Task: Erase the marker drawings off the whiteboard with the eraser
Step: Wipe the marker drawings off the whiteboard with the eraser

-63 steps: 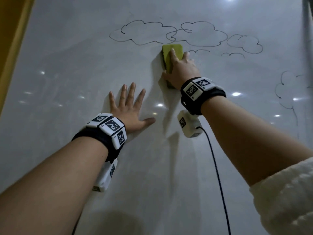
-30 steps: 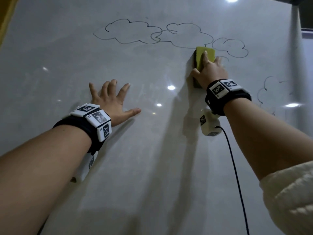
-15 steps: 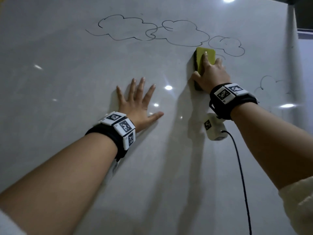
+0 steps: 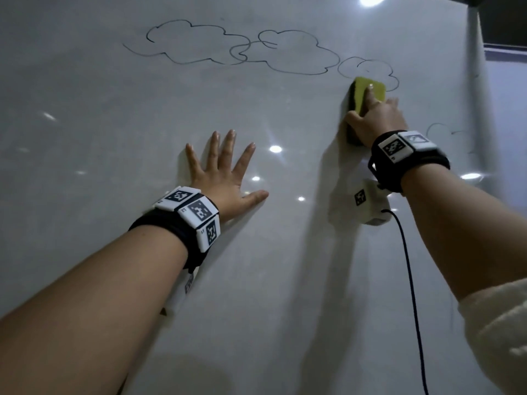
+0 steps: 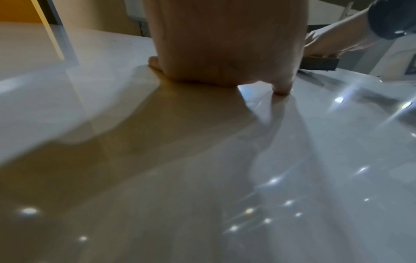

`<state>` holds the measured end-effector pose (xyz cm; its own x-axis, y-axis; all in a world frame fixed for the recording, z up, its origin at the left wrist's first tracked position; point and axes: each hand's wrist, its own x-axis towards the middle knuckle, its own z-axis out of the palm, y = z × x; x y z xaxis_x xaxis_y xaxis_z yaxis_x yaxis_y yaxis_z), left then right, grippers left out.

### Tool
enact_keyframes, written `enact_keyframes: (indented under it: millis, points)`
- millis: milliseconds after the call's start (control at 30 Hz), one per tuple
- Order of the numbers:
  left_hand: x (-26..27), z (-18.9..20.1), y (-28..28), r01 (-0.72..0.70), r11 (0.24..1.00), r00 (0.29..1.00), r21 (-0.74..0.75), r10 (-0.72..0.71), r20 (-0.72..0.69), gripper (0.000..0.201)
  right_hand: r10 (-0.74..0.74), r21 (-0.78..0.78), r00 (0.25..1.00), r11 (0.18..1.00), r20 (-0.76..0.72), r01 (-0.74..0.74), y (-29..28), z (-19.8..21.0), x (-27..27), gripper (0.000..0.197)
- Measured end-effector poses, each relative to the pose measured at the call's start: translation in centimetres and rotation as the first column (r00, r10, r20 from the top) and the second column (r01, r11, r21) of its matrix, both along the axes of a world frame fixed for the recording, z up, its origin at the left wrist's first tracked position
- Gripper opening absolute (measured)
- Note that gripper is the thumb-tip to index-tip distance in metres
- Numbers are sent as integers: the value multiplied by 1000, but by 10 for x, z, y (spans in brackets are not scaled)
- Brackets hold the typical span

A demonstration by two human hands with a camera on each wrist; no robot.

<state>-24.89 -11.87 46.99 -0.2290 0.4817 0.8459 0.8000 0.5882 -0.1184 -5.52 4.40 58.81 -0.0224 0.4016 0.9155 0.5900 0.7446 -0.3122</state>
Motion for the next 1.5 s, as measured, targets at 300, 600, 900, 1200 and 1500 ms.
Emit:
enact_keyframes:
  millis: [300, 600, 900, 1200, 1500]
  points:
    - [1, -2, -3, 7, 1000, 1000, 16, -7, -7, 88, 15, 81, 996, 997, -93, -7, 0, -13, -3, 65]
    - [0, -1, -5, 13, 1000, 1000, 0, -13, 24, 89, -68, 46, 989, 997, 128, 62, 5, -35, 15, 67]
    - [7, 0, -7, -21, 1000, 999, -23, 22, 41, 89, -73, -192, 983, 981, -166, 41, 37, 25, 48, 65]
    - [8, 0, -5, -41, 999, 998, -32, 43, 54, 89, -77, -54, 994, 996, -76, 73, 46, 31, 51, 61]
    - [10, -3, -7, -30, 999, 998, -29, 31, 48, 88, -41, -22, 998, 999, -57, 40, 26, 51, 31, 64]
